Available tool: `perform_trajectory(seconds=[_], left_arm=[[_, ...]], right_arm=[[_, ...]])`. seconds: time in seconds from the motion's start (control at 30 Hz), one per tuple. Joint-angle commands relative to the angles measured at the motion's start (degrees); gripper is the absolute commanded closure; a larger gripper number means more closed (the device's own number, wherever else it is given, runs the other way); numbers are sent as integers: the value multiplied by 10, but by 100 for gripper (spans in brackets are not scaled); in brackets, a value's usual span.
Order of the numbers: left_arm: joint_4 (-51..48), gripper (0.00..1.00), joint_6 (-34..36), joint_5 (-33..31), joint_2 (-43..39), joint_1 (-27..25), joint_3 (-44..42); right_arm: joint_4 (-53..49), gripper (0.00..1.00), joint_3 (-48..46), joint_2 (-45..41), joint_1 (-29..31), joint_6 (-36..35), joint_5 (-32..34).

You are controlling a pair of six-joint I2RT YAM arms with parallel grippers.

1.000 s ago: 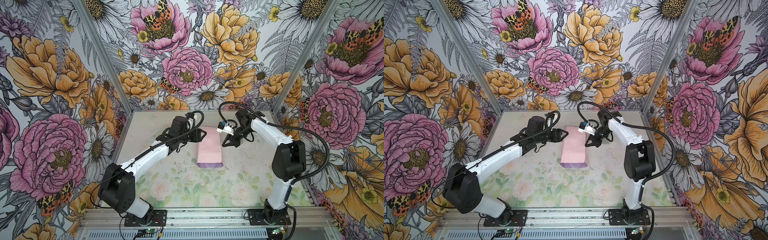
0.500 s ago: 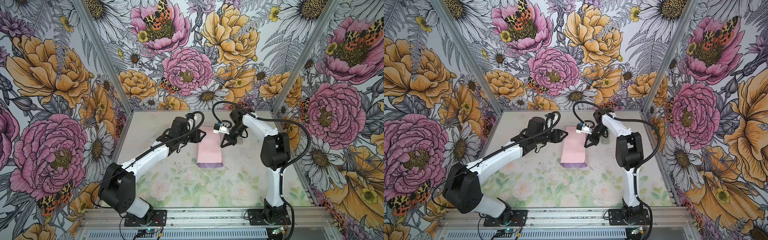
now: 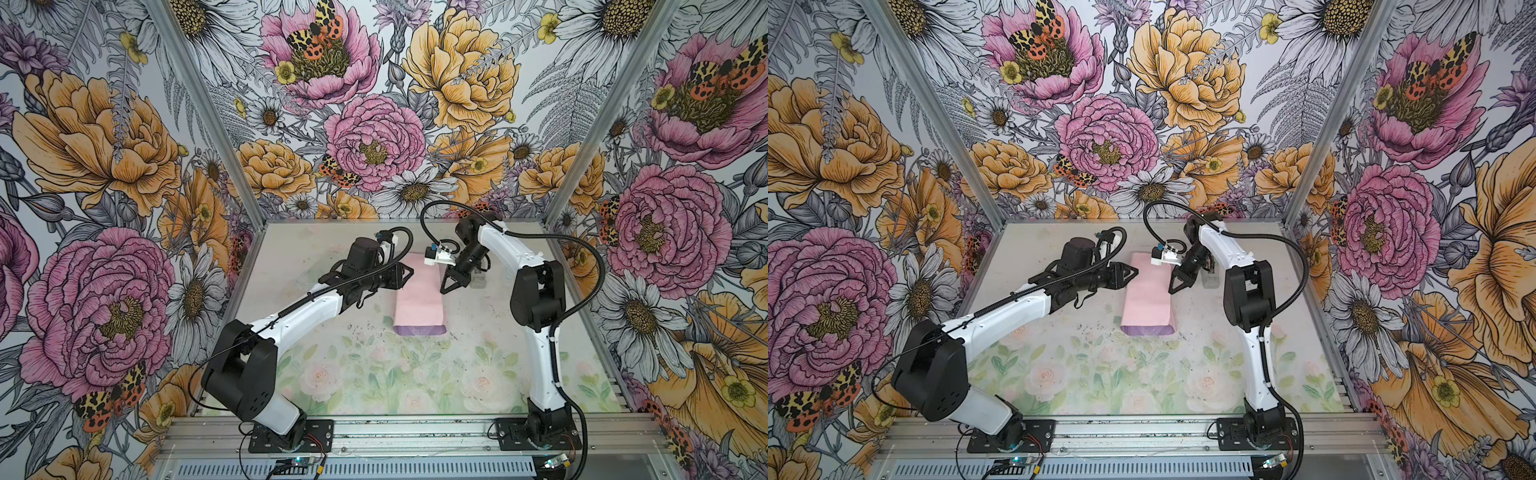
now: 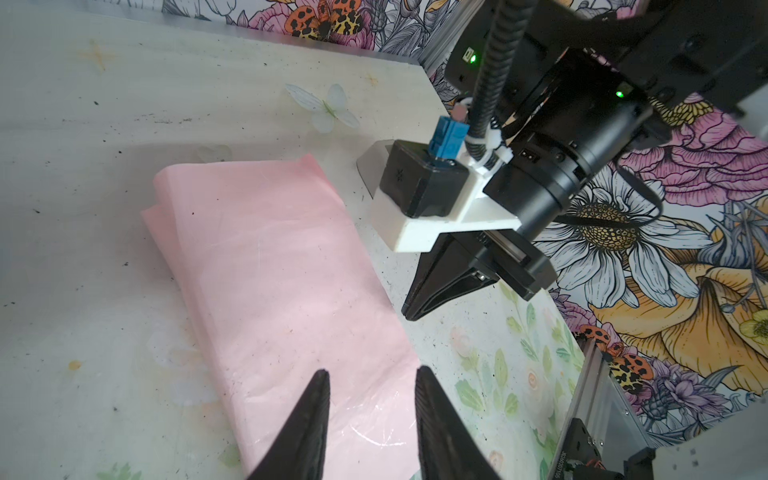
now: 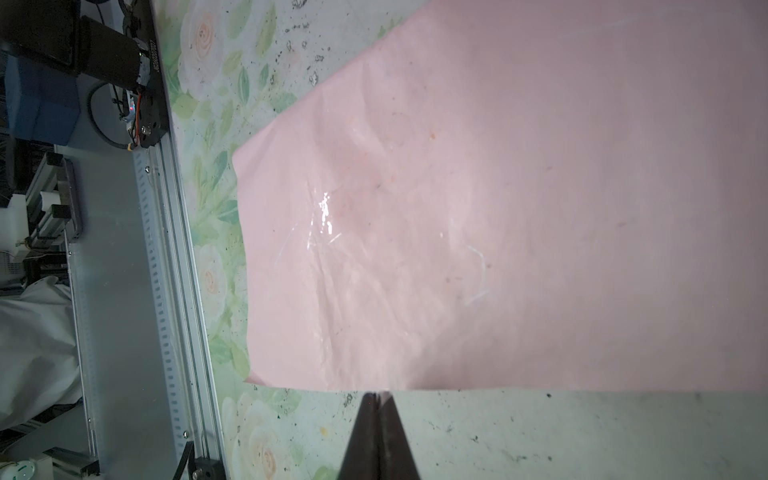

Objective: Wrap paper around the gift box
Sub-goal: 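Lower the right gripper onto the paper seam while left gripper moves toward it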

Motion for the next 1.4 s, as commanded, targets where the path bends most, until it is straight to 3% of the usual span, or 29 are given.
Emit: perform_trajectory(seconds=[0.0, 0.9, 1.03, 1.37], left_arm=[[22, 64, -1, -7, 6, -7, -7], [55, 72, 35, -4, 40, -30, 7], [55, 78, 41, 4, 59, -33, 22], [54, 80, 54, 22, 117, -50, 69]], right_arm=[[-24, 100, 27, 17, -7, -10, 1], [-56, 100, 100, 89, -18, -4, -12], [-56, 100, 100, 90, -18, -2, -12], [-56, 100, 107, 94, -22, 10, -9]])
